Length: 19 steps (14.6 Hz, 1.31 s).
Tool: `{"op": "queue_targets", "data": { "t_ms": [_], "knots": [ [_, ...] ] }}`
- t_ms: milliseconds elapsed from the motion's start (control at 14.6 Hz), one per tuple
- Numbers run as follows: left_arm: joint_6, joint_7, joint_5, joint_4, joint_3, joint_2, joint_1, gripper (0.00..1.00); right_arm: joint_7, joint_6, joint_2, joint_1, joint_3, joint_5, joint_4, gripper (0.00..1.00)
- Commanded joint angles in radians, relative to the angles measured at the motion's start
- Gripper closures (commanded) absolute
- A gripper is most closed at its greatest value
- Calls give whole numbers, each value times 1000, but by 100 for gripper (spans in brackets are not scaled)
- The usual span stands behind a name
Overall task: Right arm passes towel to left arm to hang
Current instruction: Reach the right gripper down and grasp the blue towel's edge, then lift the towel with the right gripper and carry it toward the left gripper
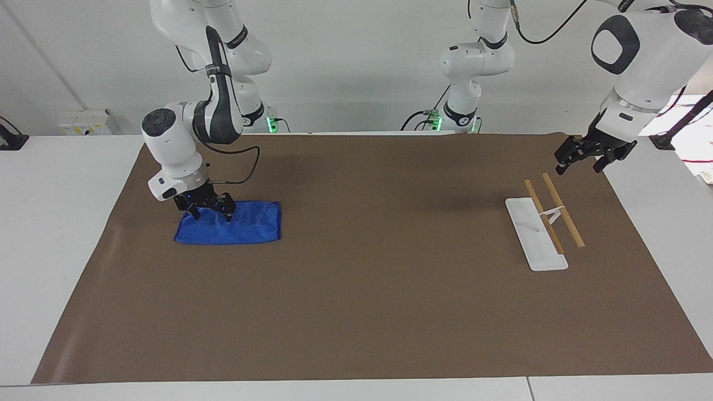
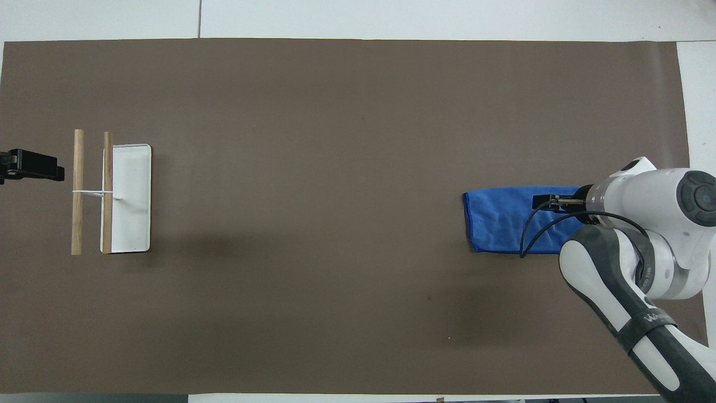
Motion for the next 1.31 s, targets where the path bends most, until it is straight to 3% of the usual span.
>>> {"op": "queue_targets", "data": {
  "t_ms": [0, 756, 824, 1031, 1237],
  "knots": [
    [13, -5, 13, -16, 0, -18, -3, 0, -56, 49, -20, -11, 5, 27, -53, 0],
    [13, -5, 13, -16, 0, -18, -3, 0, -172, 104, 17, -12, 3, 27, -106, 0],
    [13, -5, 13, -16, 0, -18, -3, 0, -172, 109, 17, -12, 3, 27, -115, 2],
    [13, -5, 13, -16, 0, -18, -4, 0, -166, 113, 15, -12, 3, 27, -127, 26],
    [13, -5, 13, -16, 0, -18, -3, 0, -161, 120, 15, -14, 3, 27, -139, 31]
  ]
}}
